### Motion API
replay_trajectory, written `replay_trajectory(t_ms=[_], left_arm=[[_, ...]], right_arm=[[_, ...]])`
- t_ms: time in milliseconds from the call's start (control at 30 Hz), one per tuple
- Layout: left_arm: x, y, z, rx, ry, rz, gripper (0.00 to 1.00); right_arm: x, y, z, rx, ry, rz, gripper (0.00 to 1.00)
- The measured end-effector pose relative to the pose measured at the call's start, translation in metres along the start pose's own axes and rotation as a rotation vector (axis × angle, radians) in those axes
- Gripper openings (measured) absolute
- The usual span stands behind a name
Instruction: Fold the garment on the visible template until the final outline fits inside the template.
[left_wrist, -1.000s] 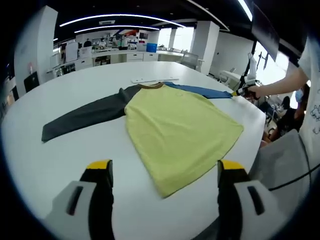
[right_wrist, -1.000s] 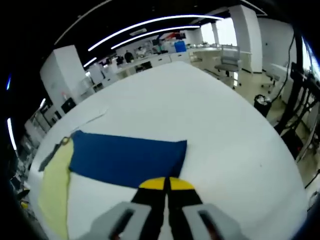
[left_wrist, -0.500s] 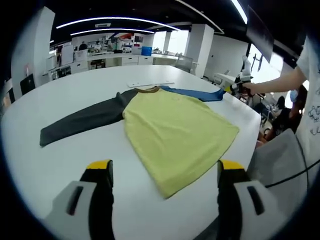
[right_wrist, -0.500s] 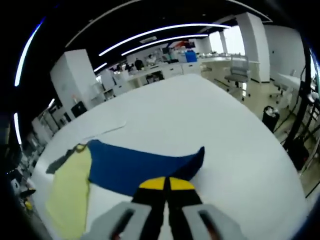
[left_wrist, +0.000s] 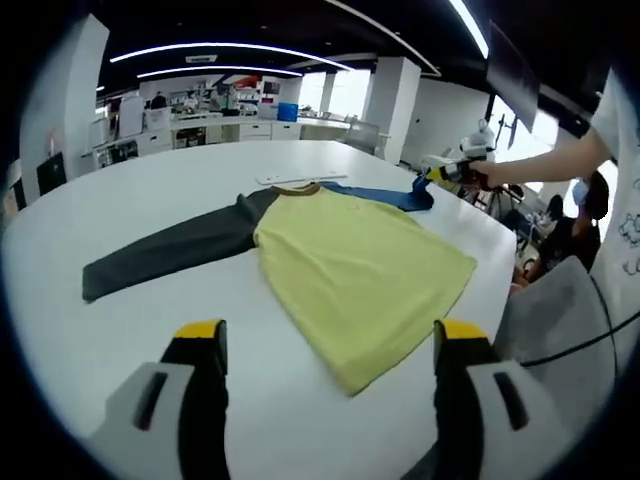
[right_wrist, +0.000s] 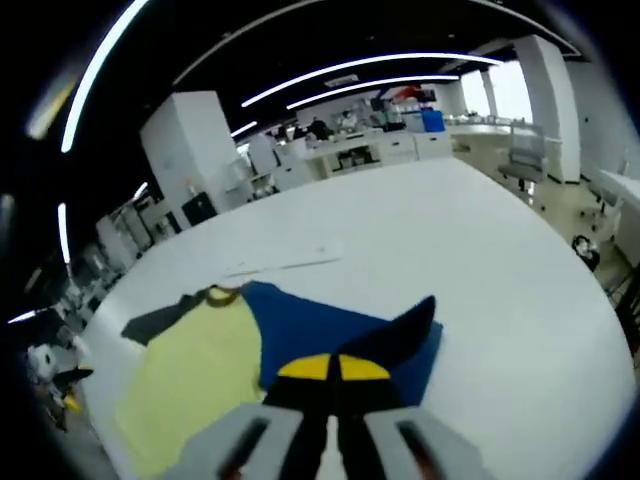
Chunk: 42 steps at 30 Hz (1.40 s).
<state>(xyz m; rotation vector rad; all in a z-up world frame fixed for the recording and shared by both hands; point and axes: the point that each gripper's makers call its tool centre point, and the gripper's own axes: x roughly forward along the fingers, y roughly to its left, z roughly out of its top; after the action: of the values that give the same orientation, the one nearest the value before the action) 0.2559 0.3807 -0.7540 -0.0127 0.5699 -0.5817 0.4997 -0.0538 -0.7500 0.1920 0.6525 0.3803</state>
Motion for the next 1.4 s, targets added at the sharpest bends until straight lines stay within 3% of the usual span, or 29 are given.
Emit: replay_trajectory(t_ms=[133, 300, 333, 400, 733, 867, 1400], left_arm=[[-0.005, 0.009, -0.002, -0.003, -0.009, -0.006, 0.82], [-0.006, 0.014, -0.002, -0.010, -0.018, -0.011, 0.82], [-0.006, 0.014, -0.002, -0.010, -0.019, -0.011, 0.82], [-0.008, 0.019, -0.004, -0.014, -0.023, -0.014, 0.82], [-0.008, 0.031, -0.004, -0.029, -0.048, -0.019, 0.81], [-0.006, 0.030, -0.002, -0.042, -0.064, -0.013, 0.81], [-0.005, 0.033, -0.018, -0.048, -0.041, -0.005, 0.81]], right_arm=[[0.013, 0.033, 0.000, -0.021, 0.008, 0.037, 0.00], [0.037, 0.058, 0.010, -0.018, 0.008, 0.083, 0.00], [0.038, 0.077, 0.005, -0.021, 0.009, 0.094, 0.00], [0.045, 0.093, 0.004, -0.027, 0.010, 0.110, 0.00], [0.082, 0.144, 0.014, -0.051, 0.033, 0.182, 0.00], [0.092, 0.169, 0.015, -0.066, 0.041, 0.207, 0.00], [0.141, 0.276, 0.014, -0.176, 0.093, 0.361, 0.00]])
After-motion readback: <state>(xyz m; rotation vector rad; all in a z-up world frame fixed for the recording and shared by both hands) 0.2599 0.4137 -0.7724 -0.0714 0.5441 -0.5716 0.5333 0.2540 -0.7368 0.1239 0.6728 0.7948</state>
